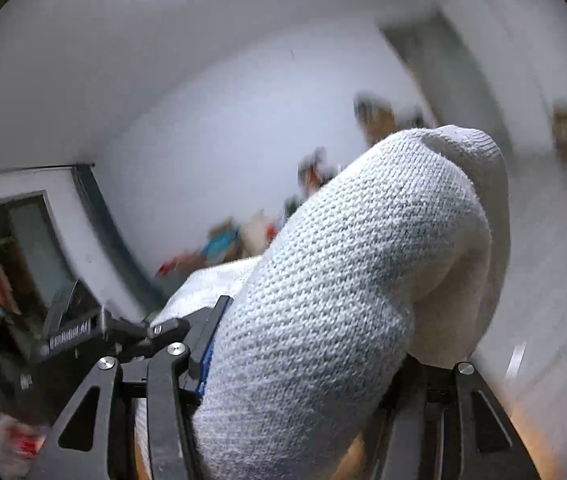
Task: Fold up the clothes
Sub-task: 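Lower the sweater onto the black garment stack and open both grippers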
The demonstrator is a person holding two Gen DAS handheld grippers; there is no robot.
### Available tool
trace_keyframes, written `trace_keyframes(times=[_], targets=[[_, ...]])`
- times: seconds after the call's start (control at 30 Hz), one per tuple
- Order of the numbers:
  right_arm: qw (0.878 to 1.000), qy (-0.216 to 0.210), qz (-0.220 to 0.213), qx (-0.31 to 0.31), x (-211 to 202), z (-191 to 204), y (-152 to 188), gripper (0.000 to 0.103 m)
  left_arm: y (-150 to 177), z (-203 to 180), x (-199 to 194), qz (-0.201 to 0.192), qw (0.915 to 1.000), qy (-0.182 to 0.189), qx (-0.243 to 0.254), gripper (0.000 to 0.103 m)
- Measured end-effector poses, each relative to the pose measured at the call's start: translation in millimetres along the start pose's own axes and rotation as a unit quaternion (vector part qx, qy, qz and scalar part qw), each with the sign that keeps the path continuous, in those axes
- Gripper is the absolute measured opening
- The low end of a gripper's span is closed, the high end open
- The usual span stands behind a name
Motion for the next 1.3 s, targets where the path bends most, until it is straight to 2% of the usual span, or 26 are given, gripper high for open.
trace_keyframes(times=[0.03,0.1,0.17,0.2,0.23,0.27,0.3,0.33,0.37,0.4,0.43,0.47,0.5,0.53,0.6,0.63,0.7,0.73,0.77,0.8,0.87,0.93,0.97,1.07,1.2,1.3], targets=[[1.000,0.006,-0.011,0.003,10.6,-8.2,-8.9,0.057,-6.3,12.0,14.0,0.012,0.9999,-0.005,0.006,0.053],[0.999,0.022,-0.007,0.032,35.2,-30.2,-8.4,0.057,-18.4,36.1,42.0,0.036,0.9991,-0.015,0.017,0.055],[0.997,0.044,0.028,0.065,66.0,-57.0,18.1,0.057,-1.9,86.0,74.1,0.072,0.9941,-0.072,0.039,0.058],[0.993,0.056,0.057,0.083,83.2,-71.2,38.3,0.057,10.8,128.2,85.9,0.100,0.9880,-0.114,0.026,0.059],[0.987,0.071,0.105,0.104,103.4,-86.9,70.1,0.057,22.7,167.5,93.6,0.131,0.9791,-0.156,0.001,0.059],[0.977,0.086,0.152,0.123,123.5,-102.4,102.0,0.057,36.2,204.0,97.9,0.163,0.9670,-0.193,-0.027,0.059],[0.963,0.100,0.203,0.145,143.4,-118.3,136.6,0.058,49.7,237.9,95.9,0.184,0.9573,-0.215,-0.055,0.060],[0.949,0.104,0.243,0.174,158.0,-133.2,169.2,0.061,55.1,254.7,81.7,0.171,0.9644,-0.184,-0.084,0.063],[0.944,0.082,0.243,0.209,161.4,-144.0,187.4,0.063,60.3,271.2,67.2,0.156,0.9698,-0.150,-0.112,0.064],[0.945,0.050,0.227,0.228,159.2,-147.9,194.7,0.064,54.5,273.0,49.1,0.136,0.9752,-0.132,-0.115,0.066],[0.952,0.037,0.216,0.212,156.2,-142.0,191.7,0.065,48.5,274.6,30.9,0.115,0.9799,-0.113,-0.117,0.069],[0.958,0.045,0.217,0.184,155.6,-132.4,185.9,0.066,46.1,270.0,20.2,0.100,0.9797,-0.139,-0.103,0.075],[0.960,0.054,0.221,0.161,156.4,-124.5,181.2,0.071,43.8,265.2,9.6,0.086,0.9784,-0.166,-0.088,0.077],[0.959,0.062,0.236,0.147,160.7,-118.2,178.4,0.077,43.2,257.5,-0.8,0.073,0.9763,-0.195,-0.061,0.077],[0.954,0.078,0.264,0.122,166.3,-108.0,172.7,0.082,76.8,218.6,-7.4,0.061,0.9682,-0.240,-0.034,0.077],[0.951,0.084,0.272,0.120,164.2,-107.6,169.5,0.082,93.7,199.0,-10.7,0.055,0.9631,-0.263,-0.020,0.077],[0.946,0.094,0.286,0.122,158.7,-108.9,164.0,0.082,112.1,178.0,-53.7,0.064,0.9533,-0.295,0.014,0.077],[0.942,0.096,0.289,0.139,153.5,-114.5,163.7,0.082,136.8,170.7,-52.1,0.067,0.9493,-0.306,0.031,0.077],[0.938,0.100,0.291,0.158,147.7,-118.0,164.5,0.082,137.8,176.2,-40.6,0.068,0.9471,-0.311,0.043,0.077],[0.935,0.104,0.288,0.181,139.1,-123.2,164.7,0.083,134.1,185.1,-45.9,0.065,0.9463,-0.312,0.052,0.077],[0.931,0.105,0.270,0.222,117.3,-146.0,156.7,0.084,194.4,172.3,-46.9,0.049,0.9450,-0.316,0.070,0.077],[0.933,0.124,0.246,0.230,93.3,-157.7,150.3,0.086,198.6,194.4,-38.4,0.033,0.9389,-0.328,0.100,0.077],[0.935,0.132,0.235,0.230,78.0,-169.3,145.4,0.086,203.0,183.0,-45.2,0.032,0.9324,-0.342,0.112,0.077],[0.945,0.136,0.224,0.195,44.8,-180.3,126.4,0.083,221.1,165.4,-40.7,0.062,0.8907,-0.427,0.142,0.077],[0.955,0.165,0.233,0.084,4.8,-152.8,127.6,0.084,273.8,136.4,-49.9,0.086,0.8818,-0.444,0.134,0.078],[0.961,0.142,0.237,0.002,-19.6,-113.9,141.3,0.084,313.4,114.6,-56.7,0.104,0.8747,-0.456,0.127,0.078]])
Point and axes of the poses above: each gripper's, at about its wrist camera, not at the fingertips, and x roughly the way its jaws point, z to its left, y to its underside, the point moved 1 cm from there along x, roughly the way its jaws point, and after that the axes turned 12 degrees about y, right-handed, at the moved point
